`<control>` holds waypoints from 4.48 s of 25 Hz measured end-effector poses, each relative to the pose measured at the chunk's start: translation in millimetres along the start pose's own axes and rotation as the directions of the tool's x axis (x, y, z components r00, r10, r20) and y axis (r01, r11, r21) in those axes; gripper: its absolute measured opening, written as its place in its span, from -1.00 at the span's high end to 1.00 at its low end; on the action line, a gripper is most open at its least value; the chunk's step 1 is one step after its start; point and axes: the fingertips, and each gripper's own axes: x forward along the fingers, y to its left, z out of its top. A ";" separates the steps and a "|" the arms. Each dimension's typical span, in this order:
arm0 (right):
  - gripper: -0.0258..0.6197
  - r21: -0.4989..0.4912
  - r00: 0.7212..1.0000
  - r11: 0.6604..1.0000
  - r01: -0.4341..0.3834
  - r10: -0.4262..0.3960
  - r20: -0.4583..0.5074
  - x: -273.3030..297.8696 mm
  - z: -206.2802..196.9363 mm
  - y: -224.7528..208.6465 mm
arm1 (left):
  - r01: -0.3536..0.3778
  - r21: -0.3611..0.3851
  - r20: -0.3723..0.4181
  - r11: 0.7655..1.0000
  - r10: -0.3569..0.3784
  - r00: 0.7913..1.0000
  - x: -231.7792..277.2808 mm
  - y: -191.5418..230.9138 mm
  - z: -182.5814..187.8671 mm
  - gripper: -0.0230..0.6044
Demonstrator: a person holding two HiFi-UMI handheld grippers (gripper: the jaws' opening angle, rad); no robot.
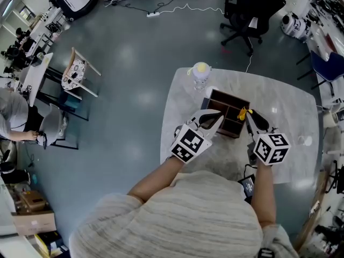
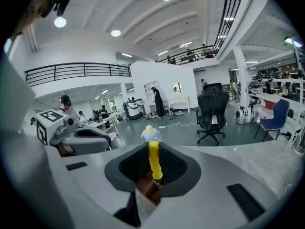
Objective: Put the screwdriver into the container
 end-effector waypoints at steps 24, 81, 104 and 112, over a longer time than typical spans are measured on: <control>0.72 0.110 0.973 0.989 0.100 -0.074 -0.219 40.0 -111.8 -38.8 | 0.021 -0.043 -0.020 0.999 -0.022 1.000 0.5 -3.9 -8.5 0.88; 0.63 0.035 0.990 0.999 -0.009 0.004 0.139 -21.3 11.5 0.9 | 0.054 -0.114 0.046 0.992 -0.049 0.998 -4.4 -11.7 7.9 0.87; 0.87 -0.056 0.976 0.981 -0.187 0.192 0.104 -22.9 2.8 62.3 | 0.054 -0.149 0.066 0.987 -0.045 0.997 -8.8 -12.3 7.0 0.87; 0.87 -0.085 0.978 0.980 -0.182 0.190 0.087 -20.2 1.3 65.5 | 0.058 -0.158 0.068 0.986 -0.047 0.997 -10.2 -11.3 5.8 0.87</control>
